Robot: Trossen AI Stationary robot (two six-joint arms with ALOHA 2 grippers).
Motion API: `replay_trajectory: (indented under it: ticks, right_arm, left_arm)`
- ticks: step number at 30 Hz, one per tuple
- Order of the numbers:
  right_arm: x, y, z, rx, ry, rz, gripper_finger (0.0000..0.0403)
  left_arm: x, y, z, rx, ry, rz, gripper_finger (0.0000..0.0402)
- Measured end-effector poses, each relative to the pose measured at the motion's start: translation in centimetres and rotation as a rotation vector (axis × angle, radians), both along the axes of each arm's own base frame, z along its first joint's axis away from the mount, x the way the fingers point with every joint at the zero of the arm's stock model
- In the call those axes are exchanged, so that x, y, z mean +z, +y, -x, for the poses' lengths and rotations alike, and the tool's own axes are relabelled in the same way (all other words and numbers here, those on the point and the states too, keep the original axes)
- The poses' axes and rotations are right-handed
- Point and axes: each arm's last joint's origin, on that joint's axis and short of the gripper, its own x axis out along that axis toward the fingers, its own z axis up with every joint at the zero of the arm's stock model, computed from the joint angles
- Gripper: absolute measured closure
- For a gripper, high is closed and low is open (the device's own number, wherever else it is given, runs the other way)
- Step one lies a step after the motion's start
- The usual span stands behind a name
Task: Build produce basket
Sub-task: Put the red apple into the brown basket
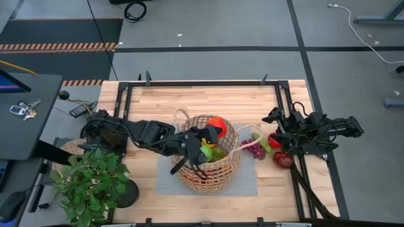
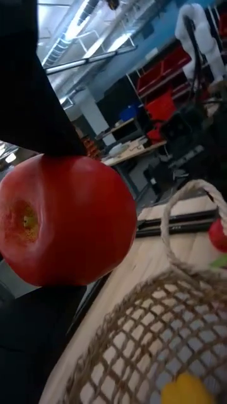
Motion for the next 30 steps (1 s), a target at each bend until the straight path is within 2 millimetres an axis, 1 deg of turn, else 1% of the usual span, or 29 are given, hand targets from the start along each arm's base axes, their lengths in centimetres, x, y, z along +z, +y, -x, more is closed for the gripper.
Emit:
replay_trajectory:
  ticks: [4,8,11,14,16,19,23,27,30]
  right_arm:
    - [0.0,0.0,0.0,0.0,0.002,0.0,0.0042]
    - [0.0,0.0,0.0,0.0,0.002,0.0,0.0042]
    - [0.0,0.0,0.0,0.0,0.002,0.001,0.0042]
    - [0.0,0.0,0.0,0.001,0.001,0.0,0.0042]
    - [0.0,0.0,0.0,0.0,0.002,0.001,0.0041]
    - [0.0,0.0,0.0,0.0,0.002,0.001,0.0041]
    - [0.0,0.0,0.0,0.001,0.002,0.001,0.0041]
    - [0.0,0.0,0.0,0.001,0.001,0.0,0.0041]
    - [0.0,0.0,0.0,0.001,0.002,0.001,0.0041]
  left_arm:
    - [-0.3,0.4,-0.5,0.017,-0.001,0.004,0.0083]
    - [-0.3,0.8,-0.7,0.062,-0.039,0.078,0.0083]
    - [-0.5,1.5,-1.0,0.168,-0.125,0.241,0.0083]
    - [-0.6,2.6,-1.3,0.31,-0.247,0.443,0.0083]
    - [-0.7,3.4,-1.3,0.395,-0.304,0.543,0.0083]
    - [-0.9,4.4,-1.3,0.487,-0.346,0.63,0.0083]
    - [-1.3,5.0,-1.1,0.606,-0.407,0.759,0.0083]
    - [-1.7,5.8,-0.9,0.745,-0.472,0.976,0.0083]
    - [-1.7,6.6,-1.0,0.814,-0.485,1.195,0.0083]
